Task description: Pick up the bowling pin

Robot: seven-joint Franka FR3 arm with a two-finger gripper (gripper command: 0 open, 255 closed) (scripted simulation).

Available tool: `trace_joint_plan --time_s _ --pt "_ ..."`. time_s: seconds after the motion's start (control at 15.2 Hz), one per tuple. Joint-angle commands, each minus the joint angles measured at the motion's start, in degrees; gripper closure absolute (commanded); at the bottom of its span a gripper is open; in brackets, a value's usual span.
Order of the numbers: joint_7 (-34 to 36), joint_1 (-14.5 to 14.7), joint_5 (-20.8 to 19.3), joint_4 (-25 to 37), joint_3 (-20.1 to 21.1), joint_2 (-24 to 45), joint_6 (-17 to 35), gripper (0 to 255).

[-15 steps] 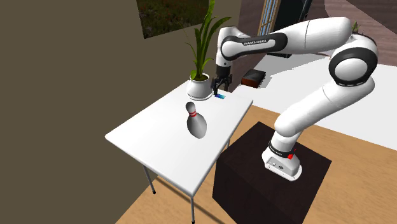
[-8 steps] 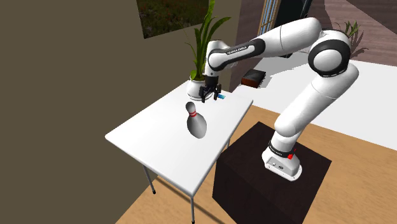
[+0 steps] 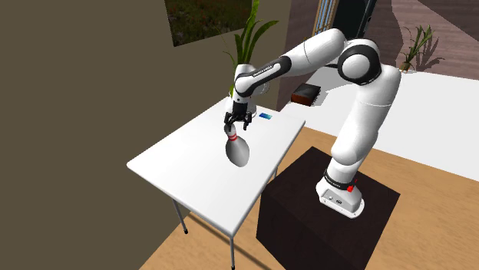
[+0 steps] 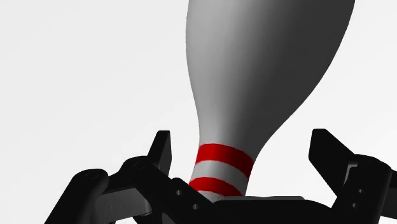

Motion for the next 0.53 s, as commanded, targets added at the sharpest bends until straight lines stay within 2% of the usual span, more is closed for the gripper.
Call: trace_joint_plan --time_s 0.0,0.46 --pt "2.0 0.4 0.3 2.4 0.3 4.6 2.4 0" --pt "1.6 0.8 0.5 1.8 0.3 8.7 7.0 0"
